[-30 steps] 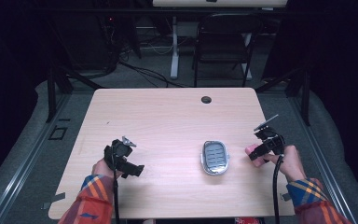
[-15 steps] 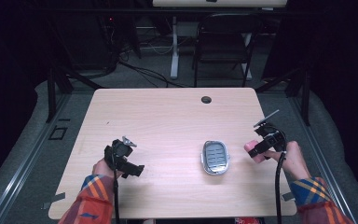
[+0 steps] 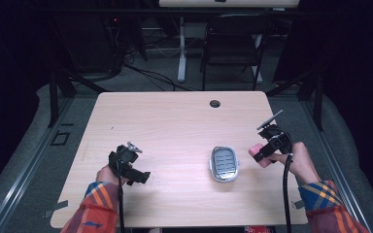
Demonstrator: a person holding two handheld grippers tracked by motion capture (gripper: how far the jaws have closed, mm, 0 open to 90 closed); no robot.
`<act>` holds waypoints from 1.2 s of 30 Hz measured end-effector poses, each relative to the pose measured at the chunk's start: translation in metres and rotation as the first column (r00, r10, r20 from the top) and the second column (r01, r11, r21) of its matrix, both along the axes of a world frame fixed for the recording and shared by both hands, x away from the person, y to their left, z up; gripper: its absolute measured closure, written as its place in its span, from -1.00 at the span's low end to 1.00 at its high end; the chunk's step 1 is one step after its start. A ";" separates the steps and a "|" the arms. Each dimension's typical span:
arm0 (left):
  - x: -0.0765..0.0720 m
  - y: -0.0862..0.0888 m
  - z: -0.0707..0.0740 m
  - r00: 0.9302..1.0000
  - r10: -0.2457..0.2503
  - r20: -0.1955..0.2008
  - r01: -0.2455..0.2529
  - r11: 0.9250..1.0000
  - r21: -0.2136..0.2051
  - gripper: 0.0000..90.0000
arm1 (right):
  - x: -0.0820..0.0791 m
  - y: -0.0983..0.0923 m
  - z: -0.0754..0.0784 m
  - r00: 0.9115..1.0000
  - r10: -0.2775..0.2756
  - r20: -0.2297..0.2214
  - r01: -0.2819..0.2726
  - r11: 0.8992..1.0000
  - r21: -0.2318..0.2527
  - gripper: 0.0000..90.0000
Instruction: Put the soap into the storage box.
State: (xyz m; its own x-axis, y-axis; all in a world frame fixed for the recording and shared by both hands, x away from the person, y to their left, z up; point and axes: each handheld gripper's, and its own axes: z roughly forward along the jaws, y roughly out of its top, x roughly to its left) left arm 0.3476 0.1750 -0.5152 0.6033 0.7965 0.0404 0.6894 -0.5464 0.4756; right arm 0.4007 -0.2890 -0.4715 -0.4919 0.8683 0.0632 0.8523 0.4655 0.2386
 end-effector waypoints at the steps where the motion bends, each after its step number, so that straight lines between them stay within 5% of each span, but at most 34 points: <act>1: 0.000 0.000 0.000 1.000 0.001 0.000 -0.001 1.000 0.000 -1.00 | 0.000 0.002 0.000 1.000 -0.006 0.005 0.006 1.000 0.007 -0.17; 36: 0.000 -0.001 -0.001 1.000 -0.005 -0.005 0.005 1.000 0.000 -1.00 | 0.011 0.035 0.007 0.996 0.088 -0.033 -0.088 0.996 -0.016 -0.17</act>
State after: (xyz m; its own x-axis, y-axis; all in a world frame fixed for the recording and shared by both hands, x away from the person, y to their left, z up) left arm 0.3478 0.1740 -0.5167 0.6074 0.7935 0.0374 0.6893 -0.5498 0.4718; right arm 0.4120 -0.2545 -0.4644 -0.5645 0.8228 0.0653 0.8148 0.5429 0.2033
